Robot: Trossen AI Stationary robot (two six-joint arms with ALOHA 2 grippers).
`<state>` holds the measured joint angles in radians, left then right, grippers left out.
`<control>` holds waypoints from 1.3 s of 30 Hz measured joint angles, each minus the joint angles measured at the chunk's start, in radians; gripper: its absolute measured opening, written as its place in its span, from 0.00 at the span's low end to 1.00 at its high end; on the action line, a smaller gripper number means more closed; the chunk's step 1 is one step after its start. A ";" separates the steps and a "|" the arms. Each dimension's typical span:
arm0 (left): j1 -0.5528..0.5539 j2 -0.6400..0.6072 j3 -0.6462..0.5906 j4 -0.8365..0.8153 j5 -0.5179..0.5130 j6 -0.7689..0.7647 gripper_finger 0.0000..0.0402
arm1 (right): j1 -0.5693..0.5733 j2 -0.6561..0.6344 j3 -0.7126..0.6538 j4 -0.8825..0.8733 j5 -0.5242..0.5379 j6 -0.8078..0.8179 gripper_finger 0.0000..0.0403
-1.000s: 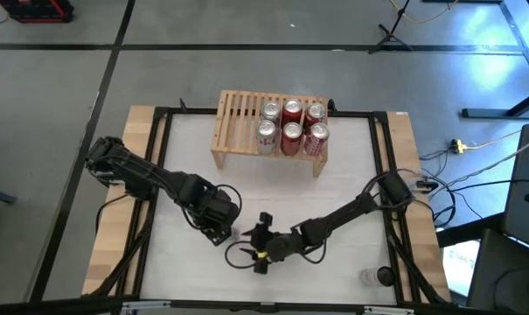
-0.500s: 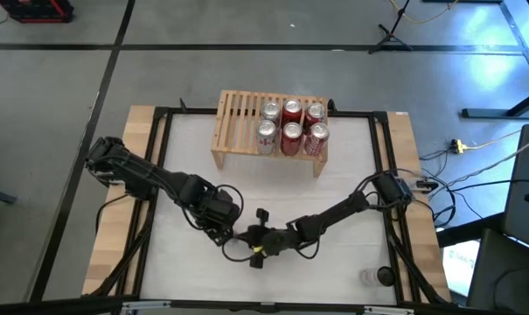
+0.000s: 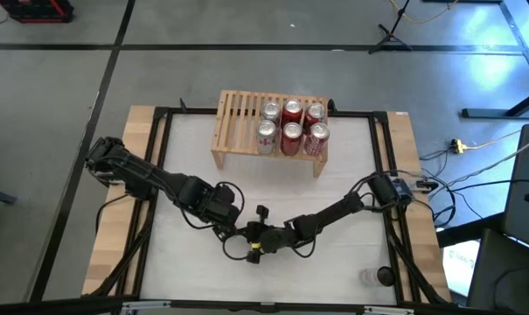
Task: Place canned beverage on shelf
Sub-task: Put the top white and pink soda can on the shelf
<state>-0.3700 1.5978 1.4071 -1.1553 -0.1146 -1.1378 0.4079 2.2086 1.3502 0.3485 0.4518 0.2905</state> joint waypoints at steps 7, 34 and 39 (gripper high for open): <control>-0.023 0.000 0.002 0.028 -0.226 -0.004 0.60 | -0.010 0.001 0.000 0.007 -0.010 0.016 0.03; -0.069 0.051 0.001 -0.022 -0.046 -0.002 0.60 | -0.024 -0.072 0.000 -0.060 -0.060 0.020 0.03; -0.070 0.066 0.001 0.016 -0.034 -0.004 0.60 | -0.022 -0.072 -0.001 -0.070 -0.060 0.023 0.03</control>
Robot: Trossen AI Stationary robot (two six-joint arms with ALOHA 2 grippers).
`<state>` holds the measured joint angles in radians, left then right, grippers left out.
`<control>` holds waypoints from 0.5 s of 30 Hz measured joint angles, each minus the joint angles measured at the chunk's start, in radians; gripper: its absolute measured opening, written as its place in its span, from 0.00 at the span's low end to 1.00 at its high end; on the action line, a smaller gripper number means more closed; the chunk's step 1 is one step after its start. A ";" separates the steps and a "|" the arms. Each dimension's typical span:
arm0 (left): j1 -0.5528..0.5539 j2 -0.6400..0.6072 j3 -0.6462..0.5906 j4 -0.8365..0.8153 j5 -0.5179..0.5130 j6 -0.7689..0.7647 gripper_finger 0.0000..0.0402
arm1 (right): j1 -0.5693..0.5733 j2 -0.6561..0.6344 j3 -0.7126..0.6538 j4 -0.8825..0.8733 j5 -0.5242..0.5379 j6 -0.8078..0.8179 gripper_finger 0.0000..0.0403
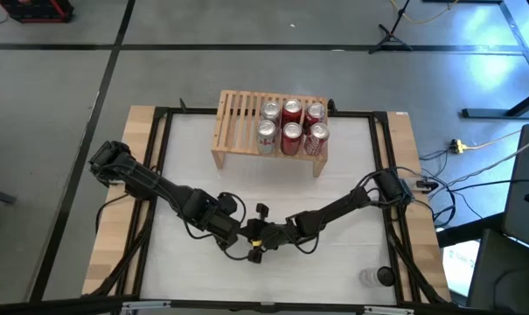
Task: Place canned beverage on shelf
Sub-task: Put the top white and pink soda can on the shelf
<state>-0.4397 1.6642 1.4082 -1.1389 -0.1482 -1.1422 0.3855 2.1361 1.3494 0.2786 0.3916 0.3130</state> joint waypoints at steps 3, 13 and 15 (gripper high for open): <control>0.001 -0.001 0.000 -0.001 0.003 0.004 0.60 | 0.000 0.000 0.000 0.001 0.000 0.000 0.03; 0.003 -0.001 0.000 0.000 -0.001 0.003 0.69 | 0.000 0.000 0.000 0.000 -0.002 0.000 0.03; 0.003 -0.001 0.000 0.003 0.003 0.006 0.73 | 0.000 0.000 0.000 0.000 -0.002 0.000 0.03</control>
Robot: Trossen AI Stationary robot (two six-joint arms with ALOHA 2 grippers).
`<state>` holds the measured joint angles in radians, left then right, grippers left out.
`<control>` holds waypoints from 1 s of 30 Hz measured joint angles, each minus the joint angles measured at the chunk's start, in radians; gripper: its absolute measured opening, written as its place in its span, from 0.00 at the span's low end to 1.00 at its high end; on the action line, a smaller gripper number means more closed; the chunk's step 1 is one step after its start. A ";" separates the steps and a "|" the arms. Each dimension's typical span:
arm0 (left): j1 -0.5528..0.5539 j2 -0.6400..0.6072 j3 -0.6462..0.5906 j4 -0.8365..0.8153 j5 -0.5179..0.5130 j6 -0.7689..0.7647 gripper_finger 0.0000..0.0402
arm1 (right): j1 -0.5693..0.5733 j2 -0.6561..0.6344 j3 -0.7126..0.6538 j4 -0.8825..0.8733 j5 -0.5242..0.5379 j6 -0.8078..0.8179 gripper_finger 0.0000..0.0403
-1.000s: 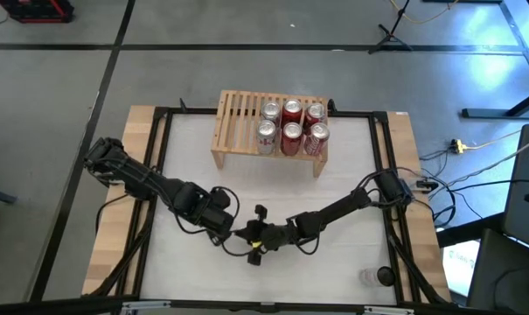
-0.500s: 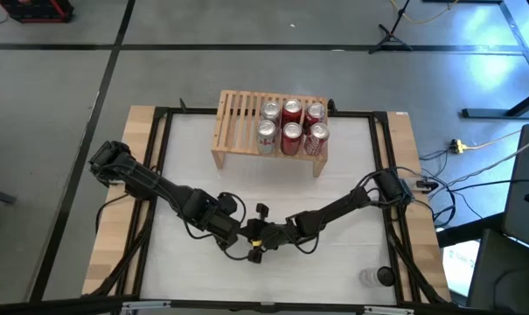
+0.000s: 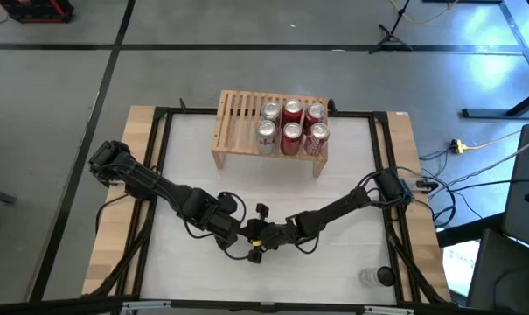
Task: Place canned beverage on shelf
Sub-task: Put the top white and pink soda can on the shelf
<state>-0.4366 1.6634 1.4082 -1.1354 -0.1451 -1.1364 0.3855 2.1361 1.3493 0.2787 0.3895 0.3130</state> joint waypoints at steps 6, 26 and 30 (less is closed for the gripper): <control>0.000 -0.001 0.000 0.003 0.015 0.007 0.79 | 0.000 0.000 0.000 0.000 -0.001 0.000 0.03; -0.134 -0.269 -0.118 -0.123 -0.247 0.057 0.80 | 0.021 -0.026 0.000 0.132 -0.224 -0.006 0.03; -0.131 -0.294 -0.272 -0.047 -0.332 0.035 0.80 | 0.019 -0.024 0.000 0.139 -0.187 -0.007 0.03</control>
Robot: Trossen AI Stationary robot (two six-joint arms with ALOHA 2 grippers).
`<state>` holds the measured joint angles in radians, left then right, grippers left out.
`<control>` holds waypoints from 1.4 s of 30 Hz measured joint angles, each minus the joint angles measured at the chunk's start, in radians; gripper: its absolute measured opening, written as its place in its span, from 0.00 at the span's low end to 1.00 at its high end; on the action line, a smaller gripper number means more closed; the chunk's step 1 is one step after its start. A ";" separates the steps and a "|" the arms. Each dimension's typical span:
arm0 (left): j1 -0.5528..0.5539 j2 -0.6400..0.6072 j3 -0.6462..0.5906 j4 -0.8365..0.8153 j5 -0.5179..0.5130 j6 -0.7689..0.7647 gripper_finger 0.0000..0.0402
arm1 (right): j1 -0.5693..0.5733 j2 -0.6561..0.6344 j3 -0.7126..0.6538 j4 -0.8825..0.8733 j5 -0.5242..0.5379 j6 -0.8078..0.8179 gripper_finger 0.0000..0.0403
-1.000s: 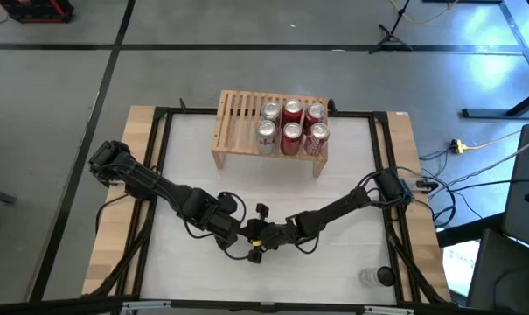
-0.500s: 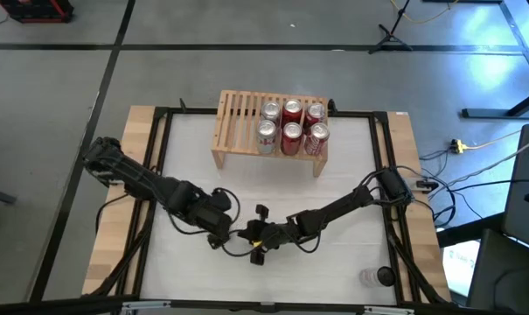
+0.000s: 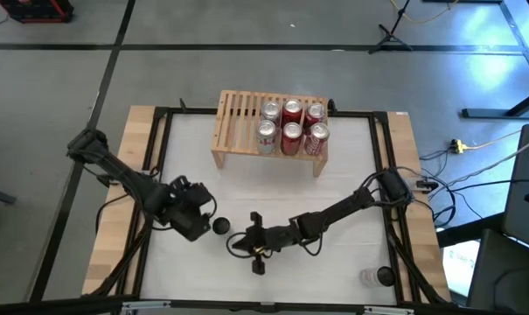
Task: Place canned beverage on shelf
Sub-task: Put the top white and pink soda can on the shelf
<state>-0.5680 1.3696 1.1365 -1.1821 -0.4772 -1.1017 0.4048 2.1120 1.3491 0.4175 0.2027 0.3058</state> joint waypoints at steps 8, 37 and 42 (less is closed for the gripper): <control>0.010 0.001 -0.218 0.383 -0.049 0.017 0.80 | -0.014 0.001 0.000 0.008 0.030 -0.025 0.03; -0.167 0.002 -0.244 0.558 -0.004 -0.127 0.80 | -0.055 -0.002 0.000 -0.149 0.048 -0.047 0.03; -0.167 0.002 -0.244 0.572 -0.008 -0.123 0.80 | -0.060 -0.002 0.000 -0.143 0.069 -0.060 0.03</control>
<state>-0.7349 1.3716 0.8925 -0.6100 -0.4854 -1.2247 0.3443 2.1098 1.3487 0.2742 0.2715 0.2460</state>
